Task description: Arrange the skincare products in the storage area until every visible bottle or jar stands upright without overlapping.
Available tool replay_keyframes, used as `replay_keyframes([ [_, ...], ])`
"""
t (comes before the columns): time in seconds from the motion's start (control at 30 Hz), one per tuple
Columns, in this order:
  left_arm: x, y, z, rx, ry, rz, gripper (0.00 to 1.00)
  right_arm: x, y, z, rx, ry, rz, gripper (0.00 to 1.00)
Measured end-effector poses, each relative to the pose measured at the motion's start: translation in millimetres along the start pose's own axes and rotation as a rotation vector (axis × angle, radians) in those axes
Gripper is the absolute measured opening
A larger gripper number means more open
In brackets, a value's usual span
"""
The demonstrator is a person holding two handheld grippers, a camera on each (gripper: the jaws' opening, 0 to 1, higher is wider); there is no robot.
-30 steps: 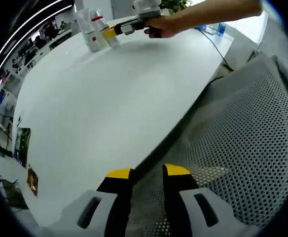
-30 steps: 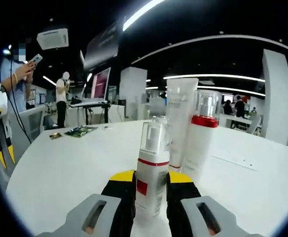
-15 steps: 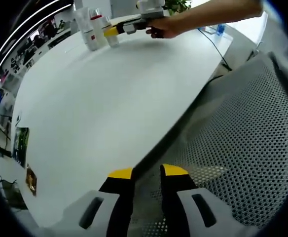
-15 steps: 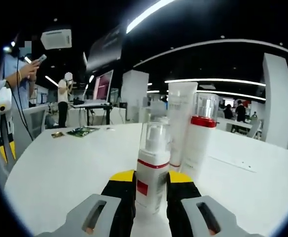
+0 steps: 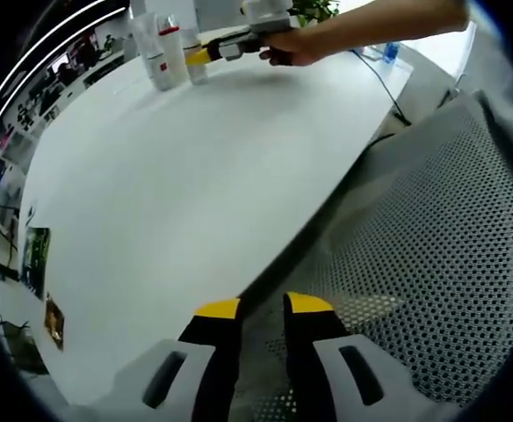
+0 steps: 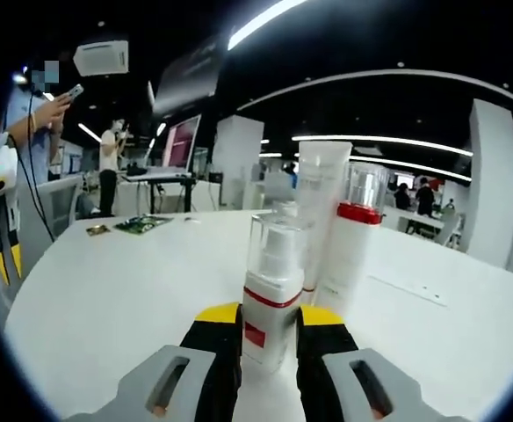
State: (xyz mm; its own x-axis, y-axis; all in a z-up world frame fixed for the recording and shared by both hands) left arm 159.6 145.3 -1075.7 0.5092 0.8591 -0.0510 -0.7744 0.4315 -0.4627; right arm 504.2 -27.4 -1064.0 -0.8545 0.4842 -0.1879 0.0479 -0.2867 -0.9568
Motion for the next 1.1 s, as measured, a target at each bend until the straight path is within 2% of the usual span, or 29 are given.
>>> replay_keyframes([
  [0.33, 0.7, 0.2, -0.3, 0.001, -0.002, 0.004, 0.18, -10.9, -4.0, -18.8, 0.049, 0.032, 0.014, 0.16],
  [1.1, 1.5, -0.5, 1.3, -0.002, -0.012, -0.016, 0.17, -24.5, -5.2, -25.0, 0.144, 0.175, -0.016, 0.17],
])
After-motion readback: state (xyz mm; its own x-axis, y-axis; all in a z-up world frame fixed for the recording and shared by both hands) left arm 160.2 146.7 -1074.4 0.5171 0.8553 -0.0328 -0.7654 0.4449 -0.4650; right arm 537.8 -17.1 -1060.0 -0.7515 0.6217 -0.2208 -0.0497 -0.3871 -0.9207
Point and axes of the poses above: the point that each gripper's makers call its tool centre point, and the gripper's own axes: z roughly backward along the fingers, x roughly to its left, y roughly out of its underside, the point moved 7 cm from there along z, roughly backward along the fingers, and after that the axes turned 5 degrees about z, right-handed, at the moved point
